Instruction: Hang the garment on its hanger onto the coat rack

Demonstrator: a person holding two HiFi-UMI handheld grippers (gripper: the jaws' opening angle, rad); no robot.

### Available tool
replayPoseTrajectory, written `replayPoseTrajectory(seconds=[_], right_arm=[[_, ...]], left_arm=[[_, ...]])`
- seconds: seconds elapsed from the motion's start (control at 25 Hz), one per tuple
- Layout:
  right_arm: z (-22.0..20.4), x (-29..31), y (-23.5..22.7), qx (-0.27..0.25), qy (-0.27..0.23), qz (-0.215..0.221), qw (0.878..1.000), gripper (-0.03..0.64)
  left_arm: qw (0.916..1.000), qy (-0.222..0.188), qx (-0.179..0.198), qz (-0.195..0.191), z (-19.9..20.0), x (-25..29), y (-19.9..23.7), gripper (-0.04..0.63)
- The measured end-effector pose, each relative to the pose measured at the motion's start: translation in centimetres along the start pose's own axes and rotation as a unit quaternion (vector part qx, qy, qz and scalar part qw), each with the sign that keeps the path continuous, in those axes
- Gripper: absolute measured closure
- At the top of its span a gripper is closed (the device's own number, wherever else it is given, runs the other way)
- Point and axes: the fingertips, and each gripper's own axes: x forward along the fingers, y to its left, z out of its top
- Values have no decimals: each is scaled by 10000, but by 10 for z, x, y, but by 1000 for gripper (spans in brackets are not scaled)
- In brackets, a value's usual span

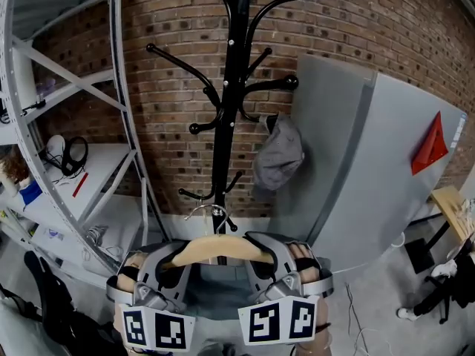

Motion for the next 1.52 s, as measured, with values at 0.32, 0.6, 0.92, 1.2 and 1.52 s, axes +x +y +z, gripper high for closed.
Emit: replayPoseTrajectory(seconds=[0.32,0.6,0.92,1.2,1.52], right_arm=[[12,37,-22,-42,-79,-157,9998,574],[17,78,-42,-101,-24,-320,9994,574],[14,117,-65,-137,49,-470,9988,574],[6,149,-70,-129,213,-442,9987,574],[-19,177,-69,-68,517,-391,9979,574]], left_arm=[[9997,-115,181,129,-9,26,37,551],[9990,-262,328,140,-22,60,67,551],[9983,-343,468,70,-30,100,95,551],[9984,-337,446,-87,-47,133,103,551],[9977,-359,448,-362,-60,167,96,551]])
